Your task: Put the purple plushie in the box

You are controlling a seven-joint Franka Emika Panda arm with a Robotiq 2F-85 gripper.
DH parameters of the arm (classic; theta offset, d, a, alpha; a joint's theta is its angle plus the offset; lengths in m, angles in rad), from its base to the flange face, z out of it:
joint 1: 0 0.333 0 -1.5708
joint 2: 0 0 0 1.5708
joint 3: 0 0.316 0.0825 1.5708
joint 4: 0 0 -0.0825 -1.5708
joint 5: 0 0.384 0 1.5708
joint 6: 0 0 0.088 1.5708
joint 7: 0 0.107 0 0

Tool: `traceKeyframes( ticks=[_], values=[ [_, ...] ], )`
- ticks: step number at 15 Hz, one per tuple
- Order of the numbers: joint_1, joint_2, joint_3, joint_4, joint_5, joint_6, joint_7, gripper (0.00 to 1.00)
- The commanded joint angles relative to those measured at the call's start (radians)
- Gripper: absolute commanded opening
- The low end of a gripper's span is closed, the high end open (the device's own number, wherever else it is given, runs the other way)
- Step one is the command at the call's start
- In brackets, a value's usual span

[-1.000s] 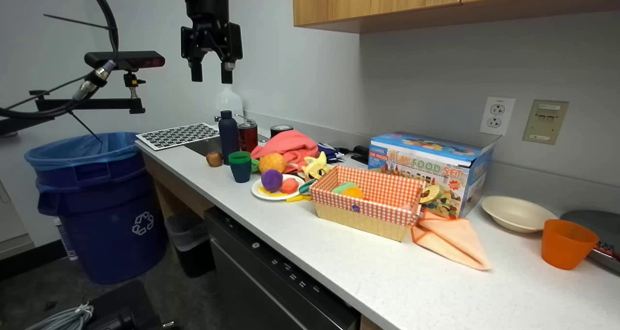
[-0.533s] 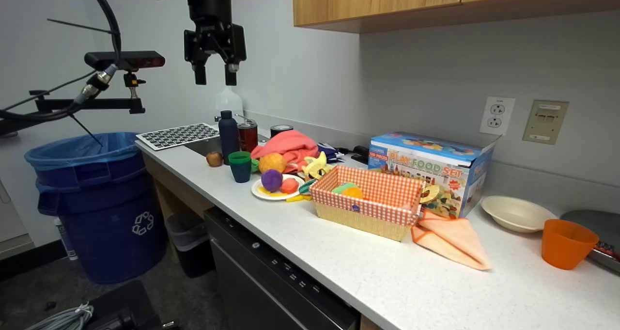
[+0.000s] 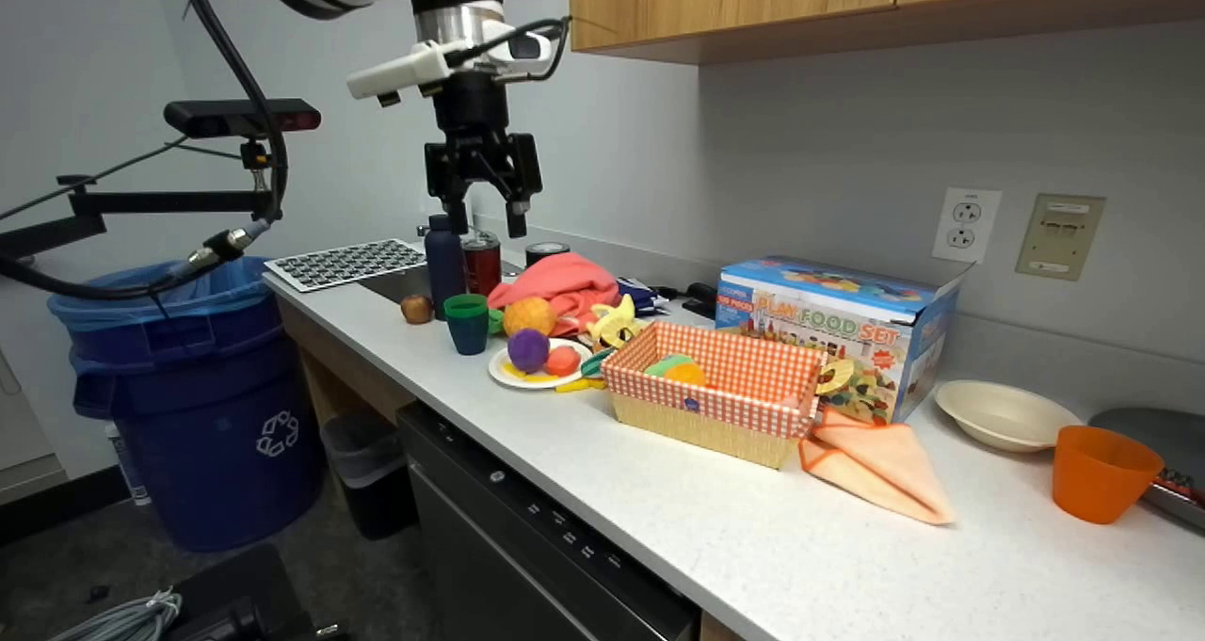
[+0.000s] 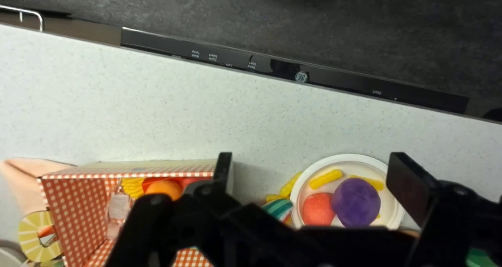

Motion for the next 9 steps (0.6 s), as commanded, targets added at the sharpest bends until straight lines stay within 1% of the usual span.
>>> traceKeyframes(
  ticks=[1, 7, 9],
  values=[
    [0.005, 0.081, 0.005, -0.002, -0.041, 0.129, 0.025, 1.00],
    [0.018, 0.235, 0.000, 0.052, -0.044, 0.284, 0.010, 1.00],
    [0.032, 0.286, 0.005, 0.088, -0.032, 0.311, 0.006, 1.00]
  ],
)
